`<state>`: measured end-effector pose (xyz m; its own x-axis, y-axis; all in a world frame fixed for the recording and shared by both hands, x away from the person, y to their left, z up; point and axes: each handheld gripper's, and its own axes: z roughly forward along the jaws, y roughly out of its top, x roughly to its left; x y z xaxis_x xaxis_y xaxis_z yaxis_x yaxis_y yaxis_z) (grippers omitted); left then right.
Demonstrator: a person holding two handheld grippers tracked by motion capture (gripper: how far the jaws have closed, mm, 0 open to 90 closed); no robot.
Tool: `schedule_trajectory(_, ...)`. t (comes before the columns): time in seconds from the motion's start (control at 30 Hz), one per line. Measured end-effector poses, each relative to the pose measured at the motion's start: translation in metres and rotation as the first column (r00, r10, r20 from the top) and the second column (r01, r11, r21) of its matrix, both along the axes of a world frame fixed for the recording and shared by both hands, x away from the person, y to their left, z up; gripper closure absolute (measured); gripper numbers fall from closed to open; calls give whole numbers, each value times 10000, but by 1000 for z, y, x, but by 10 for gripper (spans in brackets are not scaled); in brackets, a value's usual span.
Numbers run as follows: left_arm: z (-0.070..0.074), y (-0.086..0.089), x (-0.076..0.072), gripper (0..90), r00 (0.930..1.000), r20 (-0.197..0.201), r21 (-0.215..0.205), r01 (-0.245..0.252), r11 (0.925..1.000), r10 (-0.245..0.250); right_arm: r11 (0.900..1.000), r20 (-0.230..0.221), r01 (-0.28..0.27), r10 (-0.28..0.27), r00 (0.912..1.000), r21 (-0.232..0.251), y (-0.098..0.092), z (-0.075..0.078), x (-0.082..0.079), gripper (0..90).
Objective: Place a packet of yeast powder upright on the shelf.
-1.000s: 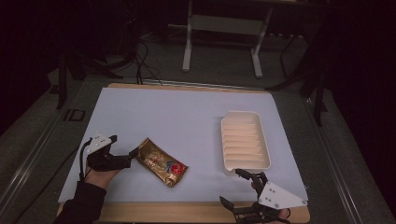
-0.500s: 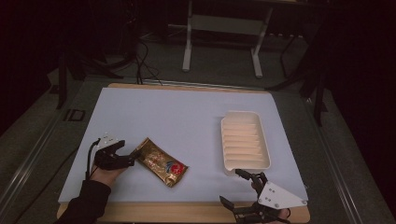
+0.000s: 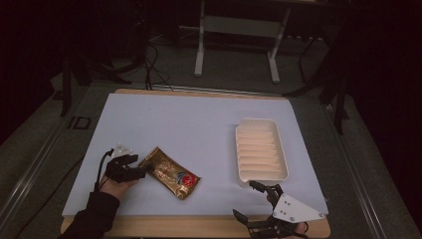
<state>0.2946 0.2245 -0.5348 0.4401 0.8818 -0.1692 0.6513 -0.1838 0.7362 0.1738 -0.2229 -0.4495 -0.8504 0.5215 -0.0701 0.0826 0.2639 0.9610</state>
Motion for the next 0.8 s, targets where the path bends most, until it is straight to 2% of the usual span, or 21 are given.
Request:
schedule_trajectory(0.03,-2,0,2,319,9995,-283,-78,-152,9999,149,10000,-15,-10,10,10000,-14,0,0,0,133)
schedule_trajectory(0.1,-3,1,2,351,9994,-337,-156,-123,9998,117,10000,-12,-8,8,10000,-14,0,0,0,133)
schedule_trajectory(0.17,-6,-1,3,354,9981,-609,-204,27,9998,-39,10000,-27,-3,2,10000,-23,0,0,0,134)
schedule_trajectory(0.2,-7,-2,4,394,9975,-701,-102,68,9999,-75,10000,-56,-2,2,10000,-25,0,-1,1,134)
schedule_trajectory(0.3,-10,-6,4,423,9957,-921,240,61,9997,-38,10000,-80,4,-4,10000,-41,1,-1,1,134)
schedule_trajectory(0.47,-11,-11,1,448,9967,-790,565,-146,9983,191,10000,-1,48,-48,10000,8,0,0,0,134)
schedule_trajectory(0.53,-11,-14,0,493,9977,-653,768,-147,9969,197,10000,-43,29,-29,10000,1,0,-1,1,134)
schedule_trajectory(0.57,-11,-15,0,526,9975,-675,742,-149,9971,199,10000,-45,35,-36,10000,-9,0,-1,1,134)
schedule_trajectory(0.63,-10,-19,-1,560,9980,-602,1034,-133,9946,196,10000,-28,25,-25,10000,-31,1,-1,1,134)
schedule_trajectory(0.8,-9,-25,-2,651,9977,-608,1351,-222,9906,307,10000,-66,40,-41,10000,-37,1,-1,1,135)
